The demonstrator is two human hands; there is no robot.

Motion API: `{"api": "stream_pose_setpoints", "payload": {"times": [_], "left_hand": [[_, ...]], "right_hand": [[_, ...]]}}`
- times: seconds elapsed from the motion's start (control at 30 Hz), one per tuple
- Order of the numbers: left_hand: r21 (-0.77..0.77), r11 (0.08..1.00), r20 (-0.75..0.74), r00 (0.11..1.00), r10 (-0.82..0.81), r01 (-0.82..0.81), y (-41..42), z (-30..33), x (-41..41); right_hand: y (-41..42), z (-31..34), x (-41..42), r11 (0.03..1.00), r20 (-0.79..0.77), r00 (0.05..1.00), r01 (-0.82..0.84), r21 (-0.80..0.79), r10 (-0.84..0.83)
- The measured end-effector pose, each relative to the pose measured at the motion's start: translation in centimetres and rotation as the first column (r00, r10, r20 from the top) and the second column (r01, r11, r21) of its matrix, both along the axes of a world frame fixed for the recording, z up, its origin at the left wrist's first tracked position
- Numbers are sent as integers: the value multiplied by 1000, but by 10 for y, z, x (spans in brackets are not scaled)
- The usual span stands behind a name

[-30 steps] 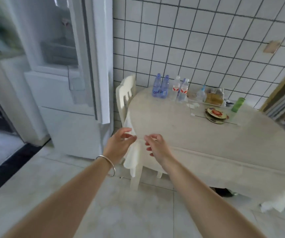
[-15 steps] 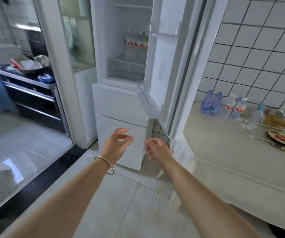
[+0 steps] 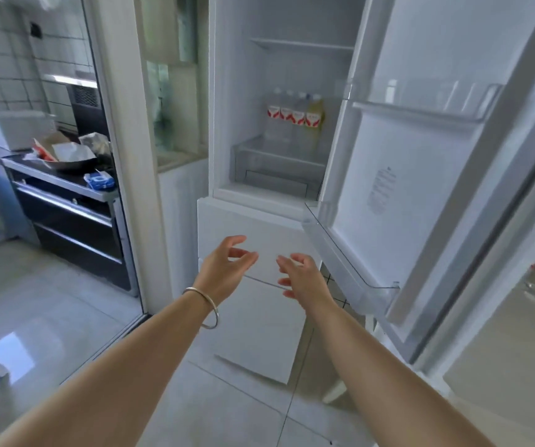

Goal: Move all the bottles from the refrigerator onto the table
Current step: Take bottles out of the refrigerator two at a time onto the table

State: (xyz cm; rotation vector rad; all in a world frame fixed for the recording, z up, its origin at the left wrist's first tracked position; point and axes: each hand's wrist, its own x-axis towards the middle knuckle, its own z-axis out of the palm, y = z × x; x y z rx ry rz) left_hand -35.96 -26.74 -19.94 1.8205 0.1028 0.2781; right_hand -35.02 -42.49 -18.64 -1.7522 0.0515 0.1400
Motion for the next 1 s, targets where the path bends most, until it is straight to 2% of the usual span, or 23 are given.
{"api": "stream_pose_setpoints", "payload": {"times": [0.13,0.3,0.47,0.57,0.73,0.9,1.0], "left_hand": [[-13,1000,-4,1000,-14,14,29,16,94],[-12,1000,44,999,4,-4,56,41,200],[-39,999,25,1000,-16,17,78,47,286],[-25,998,34,998,-51,52,88,48,344],[-38,989,49,989,-141,143,102,40,451],[-182,961,94,976,-195,209,106,55,560],[-230,941,109,967,-229,249,93,69,615]], "right_hand": [[32,7,95,996,-33,999,-5,88,8],[64,23,205,995,8,1000,-2,100,1],[88,29,287,993,-19,1000,13,114,-11],[100,32,343,986,-17,997,77,151,-75],[123,31,431,975,55,979,189,121,-197],[130,42,526,888,261,849,449,104,-460],[126,52,568,858,306,806,507,87,-507]]}}
